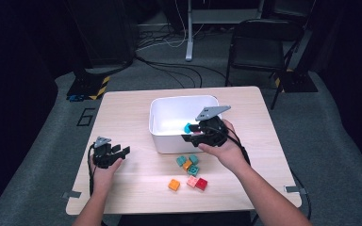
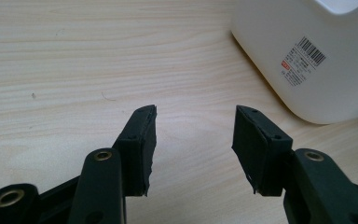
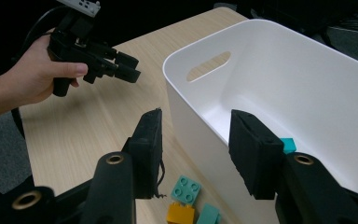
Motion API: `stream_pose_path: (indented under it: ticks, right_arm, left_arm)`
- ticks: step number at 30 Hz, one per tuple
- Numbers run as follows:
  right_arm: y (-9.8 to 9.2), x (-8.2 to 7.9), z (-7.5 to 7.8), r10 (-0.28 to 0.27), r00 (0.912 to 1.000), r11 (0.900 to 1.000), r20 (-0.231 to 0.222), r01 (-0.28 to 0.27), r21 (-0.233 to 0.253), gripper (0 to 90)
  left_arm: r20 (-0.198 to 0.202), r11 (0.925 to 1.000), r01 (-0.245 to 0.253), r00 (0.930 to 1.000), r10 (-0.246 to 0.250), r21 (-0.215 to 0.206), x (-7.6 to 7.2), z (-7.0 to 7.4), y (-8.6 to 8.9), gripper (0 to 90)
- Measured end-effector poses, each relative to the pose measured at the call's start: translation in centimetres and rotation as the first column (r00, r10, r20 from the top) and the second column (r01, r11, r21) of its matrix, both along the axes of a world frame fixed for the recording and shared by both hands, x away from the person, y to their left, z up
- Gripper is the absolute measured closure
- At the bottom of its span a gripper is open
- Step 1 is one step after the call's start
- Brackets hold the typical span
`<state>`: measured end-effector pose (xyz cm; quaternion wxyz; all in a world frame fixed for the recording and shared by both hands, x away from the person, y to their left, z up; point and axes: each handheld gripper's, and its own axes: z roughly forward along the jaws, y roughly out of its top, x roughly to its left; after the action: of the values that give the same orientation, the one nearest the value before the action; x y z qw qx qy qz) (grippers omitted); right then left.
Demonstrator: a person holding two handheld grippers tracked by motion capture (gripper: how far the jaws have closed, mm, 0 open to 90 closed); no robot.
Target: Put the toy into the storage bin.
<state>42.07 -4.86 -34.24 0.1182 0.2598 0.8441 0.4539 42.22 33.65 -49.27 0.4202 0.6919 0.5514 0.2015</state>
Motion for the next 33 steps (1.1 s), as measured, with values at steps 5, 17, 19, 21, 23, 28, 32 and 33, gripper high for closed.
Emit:
stream_pose_path:
  ticks: [5,17,19,21,23,28,32,33]
  right_arm:
    - [-0.6,-0.8,-1.4,-0.023,0.9997,1.0,0.001,0.023,-0.013,54.4]
    - [-1.9,-1.6,-6.3,-0.062,0.9979,0.998,-0.017,0.062,-0.027,54.4]
    - [-1.9,-1.7,-7.0,-0.069,0.9973,0.997,-0.024,0.068,-0.026,54.5]
    - [-1.8,-1.7,-7.8,-0.074,0.9968,0.997,-0.032,0.073,-0.031,54.6]
    - [-1.6,-1.8,-8.6,-0.087,0.996,0.996,-0.022,0.086,-0.039,54.5]
    - [-1.5,-1.1,-10.6,-0.116,0.993,0.99,-0.018,0.115,-0.079,54.9]
    - [-1.7,-0.6,-12.0,-0.142,0.9886,0.987,-0.048,0.138,-0.081,55.4]
    - [-1.7,-0.6,-12.3,-0.152,0.987,0.985,-0.054,0.147,-0.086,55.4]
  left_arm:
    - [-0.005,1.0,0.001,1.0,-0.001,-0.002,-0.1,0.1,0.0,49.0]
    - [-0.003,1.0,0.0,1.0,0.0,0.0,0.0,0.0,0.0,49.0]
    - [-0.004,1.0,-0.002,1.0,0.002,0.0,0.0,0.0,0.0,49.0]
    - [-0.005,1.0,0.0,1.0,0.0,0.001,0.0,0.0,0.0,49.0]
    - [-0.008,1.0,0.0,1.0,0.0,0.002,0.0,0.0,-0.1,49.0]
    - [-0.006,1.0,0.001,1.0,-0.001,0.004,0.1,-0.1,-0.1,49.0]
    - [-0.009,1.0,-0.001,1.0,0.001,0.002,0.1,-0.1,-0.1,49.0]
    - [-0.01,1.0,0.001,1.0,-0.001,0.004,0.1,-0.1,-0.1,49.0]
